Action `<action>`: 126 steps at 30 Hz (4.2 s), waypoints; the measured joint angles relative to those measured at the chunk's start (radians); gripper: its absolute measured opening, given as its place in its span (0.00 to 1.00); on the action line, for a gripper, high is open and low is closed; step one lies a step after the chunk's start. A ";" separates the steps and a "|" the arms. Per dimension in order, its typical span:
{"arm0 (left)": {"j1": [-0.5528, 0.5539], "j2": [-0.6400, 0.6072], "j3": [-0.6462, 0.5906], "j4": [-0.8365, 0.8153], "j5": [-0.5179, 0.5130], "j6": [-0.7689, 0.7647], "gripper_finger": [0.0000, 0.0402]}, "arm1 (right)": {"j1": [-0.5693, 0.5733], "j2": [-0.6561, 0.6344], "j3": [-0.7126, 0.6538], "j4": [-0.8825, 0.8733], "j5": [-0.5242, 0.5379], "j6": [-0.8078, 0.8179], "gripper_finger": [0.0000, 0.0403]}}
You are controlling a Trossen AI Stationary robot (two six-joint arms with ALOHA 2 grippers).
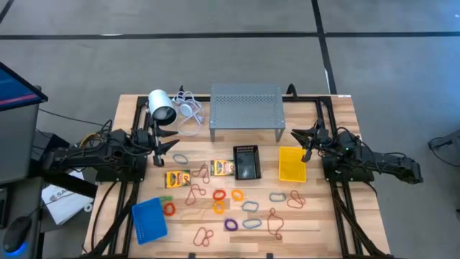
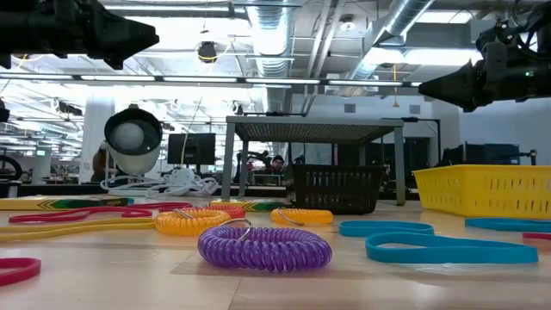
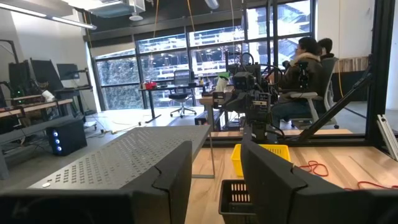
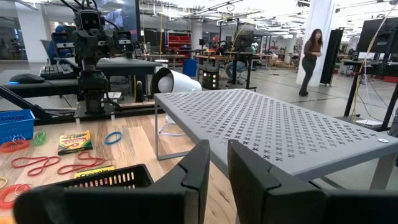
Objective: Pick & Place Office Desk Supplies
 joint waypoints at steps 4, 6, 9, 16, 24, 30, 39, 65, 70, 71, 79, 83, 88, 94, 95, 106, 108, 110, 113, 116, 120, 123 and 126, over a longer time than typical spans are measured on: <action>0.000 0.000 0.000 0.000 0.000 0.000 0.33 | 0.000 0.000 0.000 0.000 0.000 0.000 0.13; 0.000 0.000 0.000 0.000 0.000 0.000 0.33 | 0.000 0.000 0.000 0.000 0.000 0.000 0.13; 0.000 0.000 0.000 0.000 0.000 0.000 0.33 | 0.000 0.000 0.000 0.000 0.000 0.000 0.13; 0.000 0.000 0.000 0.000 0.000 0.000 0.33 | 0.000 0.000 0.000 0.000 0.000 0.000 0.13; 0.000 0.000 0.000 0.069 0.000 0.000 0.33 | 0.000 0.000 0.000 0.000 0.000 0.000 0.13; 0.000 0.002 0.000 0.091 0.001 -0.073 0.33 | 0.000 0.000 0.000 0.000 0.000 0.000 0.13; 0.000 0.051 0.000 0.090 0.003 -0.104 0.33 | 0.000 0.000 0.000 0.015 0.000 0.003 0.13; 0.000 0.340 0.000 0.279 0.004 -0.275 0.33 | 0.002 0.000 0.000 0.029 -0.001 0.213 0.13; 0.000 0.340 0.000 0.271 0.003 -0.279 0.33 | 0.002 0.000 0.008 0.026 -0.041 0.179 0.13; 0.000 0.340 0.000 0.271 0.003 -0.279 0.33 | 0.002 0.000 0.021 0.026 -0.081 0.179 0.13; 0.000 0.340 0.000 0.309 0.003 -0.209 0.32 | 0.003 0.029 0.206 -0.111 -0.280 0.177 0.13; 0.000 0.340 0.000 0.394 0.003 -0.164 0.30 | 0.006 0.106 0.300 -0.188 -0.280 0.169 0.13; 0.000 0.341 0.000 0.406 0.003 -0.171 0.27 | 0.073 0.253 0.411 -0.267 -0.305 0.181 0.13; 0.000 0.354 0.000 0.352 0.003 -0.261 0.26 | 0.207 0.462 0.527 -0.341 -0.301 0.215 0.13; 0.000 0.354 0.000 0.338 0.003 -0.261 0.26 | 0.227 0.492 0.547 -0.366 -0.282 0.243 0.13; 0.000 0.353 0.000 0.315 0.004 -0.262 0.26 | 0.413 0.718 0.723 -0.614 -0.179 0.473 0.13; 0.000 0.353 0.000 0.315 0.004 -0.261 0.26 | 0.427 0.736 0.757 -0.612 -0.174 0.418 0.13; 0.000 0.354 0.000 0.315 0.004 -0.260 0.26 | 0.428 0.751 0.782 -0.627 -0.172 0.315 0.13; 0.000 0.353 0.000 0.315 0.003 -0.260 0.26 | 0.424 0.763 0.790 -0.629 -0.171 0.198 0.13; 0.000 0.353 0.000 0.314 0.003 -0.259 0.26 | 0.414 0.776 0.790 -0.602 -0.179 0.145 0.13; 0.000 0.353 0.000 0.314 0.003 -0.250 0.26 | 0.412 0.792 0.790 -0.575 -0.179 0.203 0.13; 0.000 0.353 0.000 0.314 0.003 -0.233 0.26 | 0.415 0.809 0.791 -0.605 -0.183 0.284 0.13; 0.000 0.353 0.000 0.314 0.003 -0.232 0.26 | 0.446 0.835 0.791 -0.645 -0.183 0.353 0.13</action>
